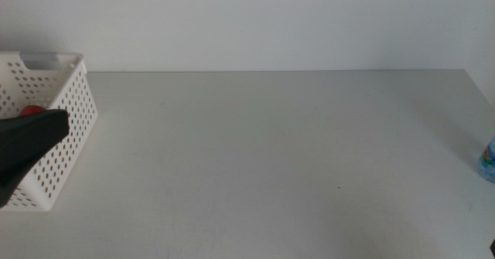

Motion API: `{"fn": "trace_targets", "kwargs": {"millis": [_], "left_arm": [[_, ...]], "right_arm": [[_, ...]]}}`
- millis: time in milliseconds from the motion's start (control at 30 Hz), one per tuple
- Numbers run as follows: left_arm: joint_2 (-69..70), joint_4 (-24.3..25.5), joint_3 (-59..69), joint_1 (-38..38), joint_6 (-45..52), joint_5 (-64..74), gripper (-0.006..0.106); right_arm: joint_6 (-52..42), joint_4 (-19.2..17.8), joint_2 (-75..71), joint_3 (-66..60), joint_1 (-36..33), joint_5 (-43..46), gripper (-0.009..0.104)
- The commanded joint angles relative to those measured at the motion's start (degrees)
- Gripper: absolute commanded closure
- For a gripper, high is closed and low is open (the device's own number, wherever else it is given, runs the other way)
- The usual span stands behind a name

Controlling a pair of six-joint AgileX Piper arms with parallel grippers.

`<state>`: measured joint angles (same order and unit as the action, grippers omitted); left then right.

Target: Use arms to grab the bottles and put them into the dustbin to the left of the table.

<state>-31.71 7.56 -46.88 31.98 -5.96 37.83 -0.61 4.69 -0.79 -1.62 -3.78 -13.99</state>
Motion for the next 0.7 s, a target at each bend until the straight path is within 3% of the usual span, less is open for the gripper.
{"fn": "trace_targets", "kwargs": {"millis": [0,267,433,567,667], "left_arm": [[-0.42,0.3,-1.26,-0.06,-0.68,-4.46,0.01],[-0.42,0.3,-1.26,-0.06,-0.68,-4.46,0.01],[-0.42,0.3,-1.26,-0.06,-0.68,-4.46,0.01],[-0.42,0.3,-1.26,-0.06,-0.68,-4.46,0.01],[-0.42,0.3,-1.26,-0.06,-0.68,-4.46,0.01]], "right_arm": [[-0.66,-0.28,-1.18,0.54,0.36,4.51,0.036],[-0.67,-3.45,1.69,0.54,0.36,19.76,0.036],[1.63,-3.51,6.35,0.54,0.36,21.51,0.036],[-1.41,-7.58,11.45,0.54,0.36,26.08,0.036],[-2.1,-7.58,15.5,0.54,0.36,29.96,0.036]]}}
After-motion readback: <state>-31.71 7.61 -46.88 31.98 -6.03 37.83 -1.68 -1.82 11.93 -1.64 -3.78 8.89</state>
